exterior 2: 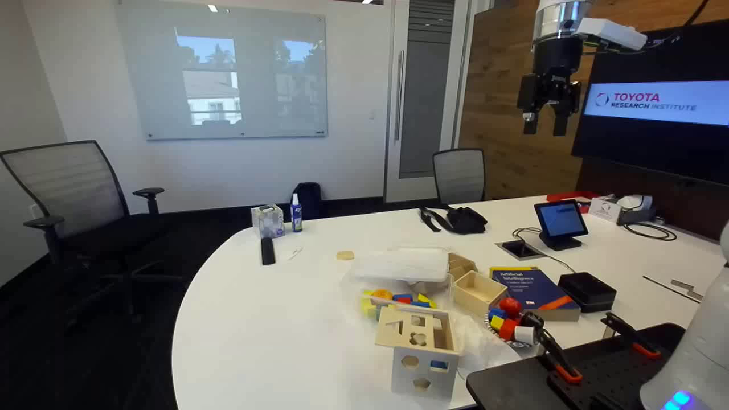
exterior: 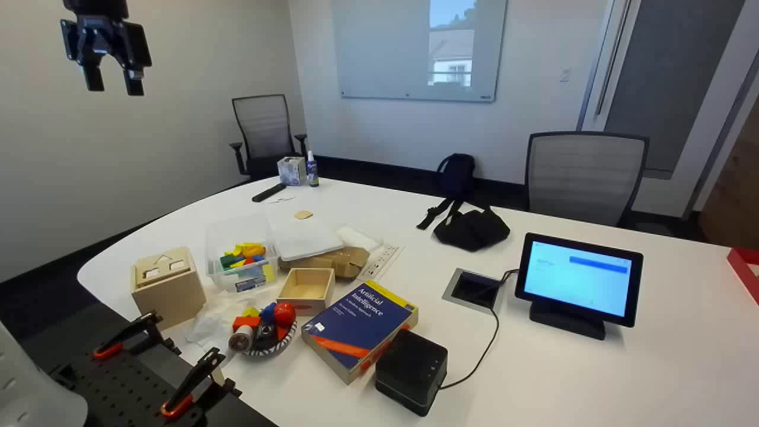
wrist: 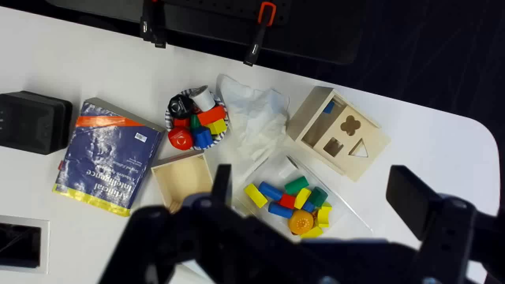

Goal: Move the red rectangular block from the bowl and place it north of the book

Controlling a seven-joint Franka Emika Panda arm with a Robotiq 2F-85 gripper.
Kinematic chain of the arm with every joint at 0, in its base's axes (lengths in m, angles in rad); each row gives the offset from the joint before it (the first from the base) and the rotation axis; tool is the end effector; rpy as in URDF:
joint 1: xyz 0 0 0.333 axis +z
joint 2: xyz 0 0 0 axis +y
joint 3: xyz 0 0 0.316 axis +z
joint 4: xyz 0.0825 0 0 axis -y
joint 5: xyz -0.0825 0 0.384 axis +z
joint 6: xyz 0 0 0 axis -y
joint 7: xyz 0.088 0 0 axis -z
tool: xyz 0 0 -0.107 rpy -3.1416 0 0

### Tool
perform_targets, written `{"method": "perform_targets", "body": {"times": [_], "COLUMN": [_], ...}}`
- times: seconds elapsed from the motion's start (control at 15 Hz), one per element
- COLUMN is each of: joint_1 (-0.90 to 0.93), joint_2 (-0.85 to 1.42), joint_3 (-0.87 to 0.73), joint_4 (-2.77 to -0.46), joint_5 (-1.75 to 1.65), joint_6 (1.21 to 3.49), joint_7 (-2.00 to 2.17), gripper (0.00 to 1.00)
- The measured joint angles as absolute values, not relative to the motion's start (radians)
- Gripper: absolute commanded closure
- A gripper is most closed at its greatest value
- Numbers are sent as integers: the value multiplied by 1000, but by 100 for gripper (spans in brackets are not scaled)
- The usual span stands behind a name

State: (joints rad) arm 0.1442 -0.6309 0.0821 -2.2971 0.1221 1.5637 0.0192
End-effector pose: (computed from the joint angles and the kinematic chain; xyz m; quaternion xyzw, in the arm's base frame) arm 0.3346 0.0965 0.5663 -0.9938 -0.0914 0.0557 0.0306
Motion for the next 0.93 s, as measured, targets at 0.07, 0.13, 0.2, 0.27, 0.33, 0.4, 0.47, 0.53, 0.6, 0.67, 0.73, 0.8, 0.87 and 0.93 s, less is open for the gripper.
{"method": "perform_targets", "body": {"times": [0.07,0.13,0.2,0.27,0.33,0.4,0.47,0.53,0.6,0.67,0.73,0.8,0.87,0.93], "joint_1": [144,144,144,144,143,139,129,115,100,85,71,59,48,38], "joint_2": [-631,-631,-631,-631,-631,-630,-630,-630,-629,-629,-628,-626,-623,-618], "joint_3": [82,82,82,82,82,85,90,97,106,115,126,138,150,162], "joint_4": [-2297,-2297,-2297,-2297,-2297,-2303,-2322,-2358,-2410,-2472,-2537,-2603,-2669,-2733], "joint_5": [122,122,122,122,122,121,118,113,108,105,103,102,102,102], "joint_6": [1564,1564,1564,1564,1564,1573,1604,1665,1745,1832,1919,2006,2092,2176], "joint_7": [19,19,19,19,19,29,51,85,119,154,193,234,279,326], "gripper": [0,0,0,0,0,0,0,0,0,0,0,0,0,0]}}
